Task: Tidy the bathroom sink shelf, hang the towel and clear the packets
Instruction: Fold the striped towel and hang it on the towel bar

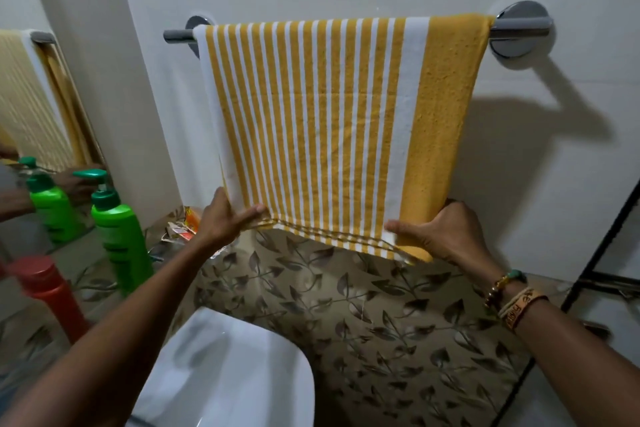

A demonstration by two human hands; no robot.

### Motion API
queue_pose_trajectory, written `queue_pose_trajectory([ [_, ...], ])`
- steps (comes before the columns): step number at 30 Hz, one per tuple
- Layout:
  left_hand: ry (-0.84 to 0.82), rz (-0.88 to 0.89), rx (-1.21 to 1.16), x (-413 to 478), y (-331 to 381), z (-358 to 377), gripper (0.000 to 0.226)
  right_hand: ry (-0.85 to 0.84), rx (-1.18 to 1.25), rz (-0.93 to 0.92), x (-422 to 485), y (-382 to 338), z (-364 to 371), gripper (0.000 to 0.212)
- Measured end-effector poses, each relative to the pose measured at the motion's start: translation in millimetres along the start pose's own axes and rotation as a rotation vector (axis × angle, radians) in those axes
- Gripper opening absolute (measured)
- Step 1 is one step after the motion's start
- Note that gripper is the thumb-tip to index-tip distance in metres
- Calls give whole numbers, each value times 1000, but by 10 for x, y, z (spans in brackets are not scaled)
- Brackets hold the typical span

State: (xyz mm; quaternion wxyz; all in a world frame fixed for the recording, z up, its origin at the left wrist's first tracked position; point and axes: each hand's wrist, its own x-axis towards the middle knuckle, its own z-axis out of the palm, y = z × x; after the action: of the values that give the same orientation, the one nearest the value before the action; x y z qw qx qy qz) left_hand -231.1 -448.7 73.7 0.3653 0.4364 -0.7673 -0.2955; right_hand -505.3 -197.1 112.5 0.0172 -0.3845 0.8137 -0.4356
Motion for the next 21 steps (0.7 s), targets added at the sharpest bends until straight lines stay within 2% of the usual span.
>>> queue_pose_trajectory([
  [2,260,136,71,-20,135,-27,94,339,109,-150,-56,-59,-23,91],
  [4,600,304,-12,-12,413,-118,98,684,252,-448,-104,-262,-127,75],
  [5,712,387,-38,8,591,-183,95,805,252,-595,-104,-405,-200,65],
  [7,808,563,3,73,978,-276,79,919,111,-805,-60,-749,-324,51],
  [9,808,723,89,129,1397,-310,65,935,-31,-904,14,-1196,-418,44],
  [11,746,837,201,167,1801,-310,57,907,-271,-932,126,-1621,-467,44],
  [13,682,901,348,232,2100,-320,51,770,-536,-914,264,-1959,-453,49],
  [15,592,892,490,318,2256,-356,48,664,-699,-941,422,-2161,-400,49],
  [17,512,871,563,397,2271,-436,44,608,-748,-968,554,-2205,-382,45],
  [21,519,836,625,559,2071,-667,45,608,-818,-969,737,-1986,-497,62],
])
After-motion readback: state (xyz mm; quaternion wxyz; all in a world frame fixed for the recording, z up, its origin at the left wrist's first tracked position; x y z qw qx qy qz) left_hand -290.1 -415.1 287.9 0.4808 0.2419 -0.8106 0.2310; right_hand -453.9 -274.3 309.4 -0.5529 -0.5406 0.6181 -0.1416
